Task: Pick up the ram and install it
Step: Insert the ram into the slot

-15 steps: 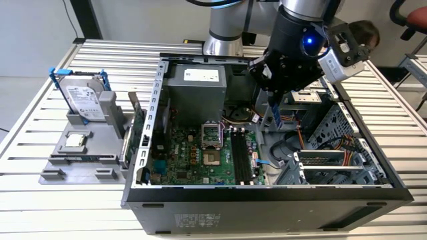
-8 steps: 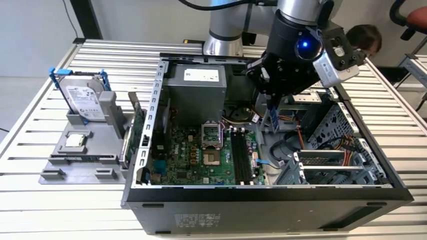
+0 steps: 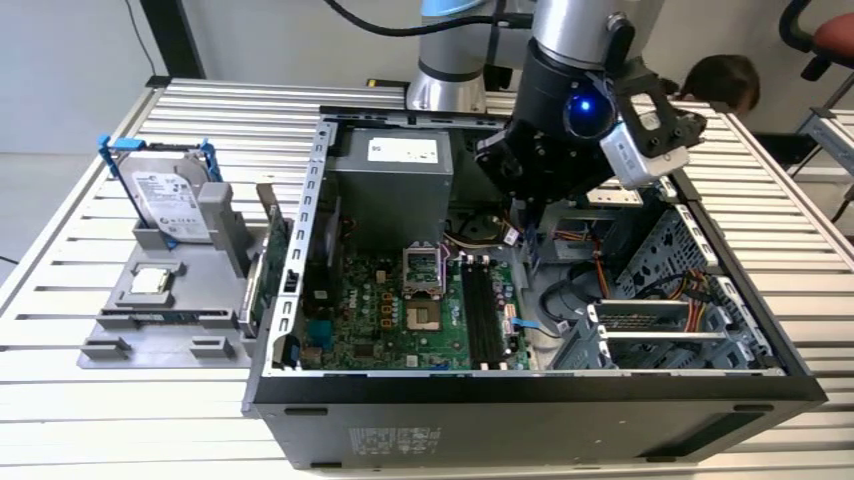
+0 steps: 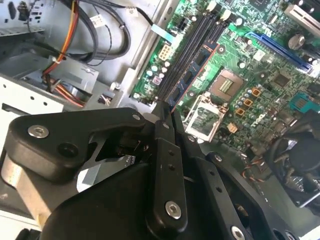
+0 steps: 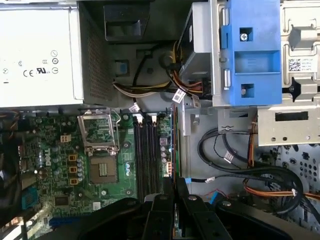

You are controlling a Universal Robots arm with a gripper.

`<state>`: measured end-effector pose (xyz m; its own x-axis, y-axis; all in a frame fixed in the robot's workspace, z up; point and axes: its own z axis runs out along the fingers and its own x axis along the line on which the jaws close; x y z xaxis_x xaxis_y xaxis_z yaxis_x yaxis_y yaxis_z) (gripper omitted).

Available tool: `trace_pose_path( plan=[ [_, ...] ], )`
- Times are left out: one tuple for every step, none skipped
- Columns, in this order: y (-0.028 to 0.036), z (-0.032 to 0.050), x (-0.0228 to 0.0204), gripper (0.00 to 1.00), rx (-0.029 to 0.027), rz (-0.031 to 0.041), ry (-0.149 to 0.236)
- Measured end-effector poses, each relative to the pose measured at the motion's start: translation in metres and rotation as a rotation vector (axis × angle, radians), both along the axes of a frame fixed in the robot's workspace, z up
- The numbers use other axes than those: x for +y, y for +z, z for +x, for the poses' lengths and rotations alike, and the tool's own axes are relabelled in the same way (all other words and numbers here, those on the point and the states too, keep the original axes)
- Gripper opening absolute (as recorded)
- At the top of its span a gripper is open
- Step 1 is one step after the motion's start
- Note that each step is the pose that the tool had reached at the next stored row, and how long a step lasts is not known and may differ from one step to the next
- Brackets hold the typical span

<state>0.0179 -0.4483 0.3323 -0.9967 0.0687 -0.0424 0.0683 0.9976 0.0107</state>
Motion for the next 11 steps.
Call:
trace_pose_path(
  plan=[
    [-0.0018, -0.0006, 0.0000, 0.00, -0.0008, 0.0001, -0.002],
    [-0.0034, -0.0011, 0.0000, 0.00, -0.0017, 0.0001, -0.005],
    [-0.0052, -0.0013, 0.0000, 0.00, -0.0026, 0.0001, -0.009],
    [-0.0069, -0.0014, 0.0000, 0.00, -0.0036, 0.0002, -0.014],
    [-0.0079, -0.0015, 0.0000, 0.00, -0.0041, 0.0002, -0.018],
    [-0.0080, -0.0015, 0.0000, 0.00, -0.0040, -0.0001, -0.019],
    [-0.0080, -0.0015, 0.0000, 0.00, -0.0039, -0.0003, -0.019],
    [-0.0080, -0.0016, 0.0000, 0.00, -0.0039, -0.0003, -0.019],
    [-0.0081, -0.0016, 0.0000, 0.00, -0.0040, -0.0002, -0.020],
    [-0.0083, -0.0016, -0.0001, 0.00, -0.0040, 0.0001, -0.020],
    [-0.0094, -0.0016, 0.0000, 0.00, -0.0041, 0.0005, -0.019]
  ],
)
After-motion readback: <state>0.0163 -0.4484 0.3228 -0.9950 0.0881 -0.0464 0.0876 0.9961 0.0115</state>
